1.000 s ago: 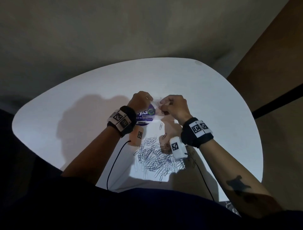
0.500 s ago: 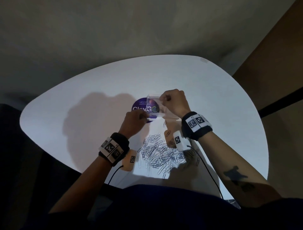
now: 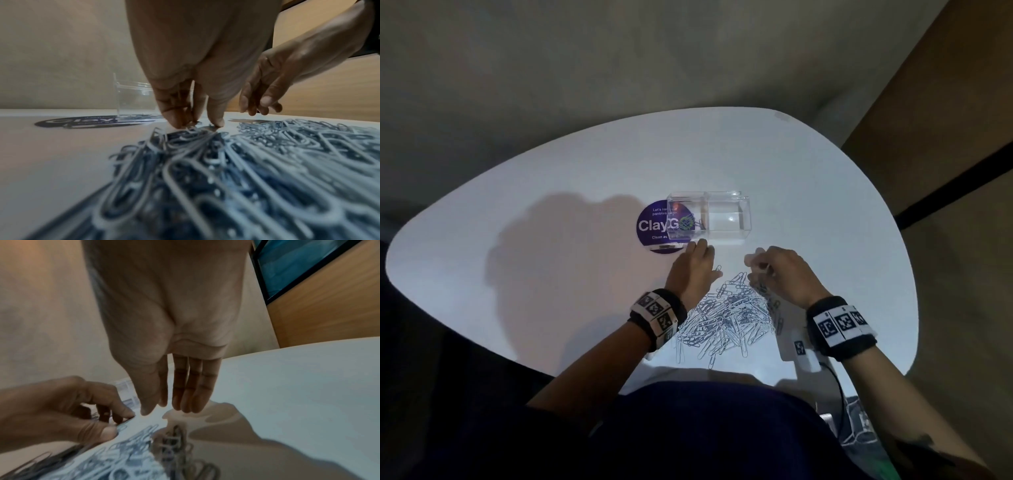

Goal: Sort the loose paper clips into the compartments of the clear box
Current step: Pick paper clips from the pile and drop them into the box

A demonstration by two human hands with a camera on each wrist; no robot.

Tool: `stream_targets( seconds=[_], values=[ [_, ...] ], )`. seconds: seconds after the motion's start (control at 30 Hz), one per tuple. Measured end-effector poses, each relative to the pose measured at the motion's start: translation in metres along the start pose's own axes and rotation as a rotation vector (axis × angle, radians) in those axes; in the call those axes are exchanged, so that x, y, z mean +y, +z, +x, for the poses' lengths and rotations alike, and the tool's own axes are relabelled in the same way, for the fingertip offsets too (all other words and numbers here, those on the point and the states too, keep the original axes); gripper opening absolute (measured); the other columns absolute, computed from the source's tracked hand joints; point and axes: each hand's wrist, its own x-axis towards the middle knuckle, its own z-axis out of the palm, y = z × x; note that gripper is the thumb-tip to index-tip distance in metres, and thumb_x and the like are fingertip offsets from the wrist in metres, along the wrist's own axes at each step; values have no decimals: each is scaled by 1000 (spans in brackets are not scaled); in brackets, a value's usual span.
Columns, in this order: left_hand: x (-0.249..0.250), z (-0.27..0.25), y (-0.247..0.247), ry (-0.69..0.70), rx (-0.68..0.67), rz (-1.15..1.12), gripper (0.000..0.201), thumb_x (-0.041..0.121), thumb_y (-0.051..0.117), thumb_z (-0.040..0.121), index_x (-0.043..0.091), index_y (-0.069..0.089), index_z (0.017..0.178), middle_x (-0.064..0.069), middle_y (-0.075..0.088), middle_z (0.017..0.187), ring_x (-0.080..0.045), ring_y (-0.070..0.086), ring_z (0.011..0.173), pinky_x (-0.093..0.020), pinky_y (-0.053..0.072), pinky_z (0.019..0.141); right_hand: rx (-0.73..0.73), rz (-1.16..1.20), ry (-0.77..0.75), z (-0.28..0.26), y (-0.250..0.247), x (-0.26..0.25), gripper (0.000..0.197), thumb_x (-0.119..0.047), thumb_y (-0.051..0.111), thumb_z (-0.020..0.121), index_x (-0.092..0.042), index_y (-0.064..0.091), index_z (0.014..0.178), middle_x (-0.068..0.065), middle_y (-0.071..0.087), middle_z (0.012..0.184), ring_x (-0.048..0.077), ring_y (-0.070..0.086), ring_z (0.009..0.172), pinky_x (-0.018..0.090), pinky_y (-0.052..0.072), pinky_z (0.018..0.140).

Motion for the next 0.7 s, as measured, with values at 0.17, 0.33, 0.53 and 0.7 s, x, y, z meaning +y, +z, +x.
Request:
stream_targets(
  seconds=[0.17, 0.33, 0.53, 0.7],
  values=[
    [-7, -1, 10, 135, 40, -85, 8, 0, 63, 83, 6, 59, 79, -8, 55, 81, -29, 56, 74, -40, 49, 53, 17, -80, -65, -6, 15, -9, 24, -28, 70, 90, -16, 68, 111, -1, 59, 99, 20, 58, 92, 35, 49, 76],
    [-7, -12, 5, 107, 61, 18, 19, 2, 76, 73, 7, 58, 70, -7, 55, 68, -25, 55, 60, -26, 34, 43, 71, -198, -101, 0, 34, -21, 5, -12, 66, 88, -12, 64, 92, 3, 57, 96, 26, 57, 92, 43, 53, 68],
    [-13, -16, 0, -18, 75, -186, 14, 5, 64, 78, 6, 51, 72, -9, 55, 71, -28, 53, 66, -35, 39, 52, 89, -192, -121, 6, 38, -20, 13, -10, 66, 88, -14, 60, 77, 0, 54, 89, 20, 51, 86, 38, 48, 60],
    [-19, -18, -13, -276, 57, -813, 12, 2, 69, 71, 5, 57, 71, -7, 65, 63, -21, 63, 59, -32, 52, 58, 38, -123, -144, 7, 32, -18, 26, -9, 59, 89, -20, 47, 68, -5, 52, 72, 15, 47, 68, 31, 40, 58]
  ],
)
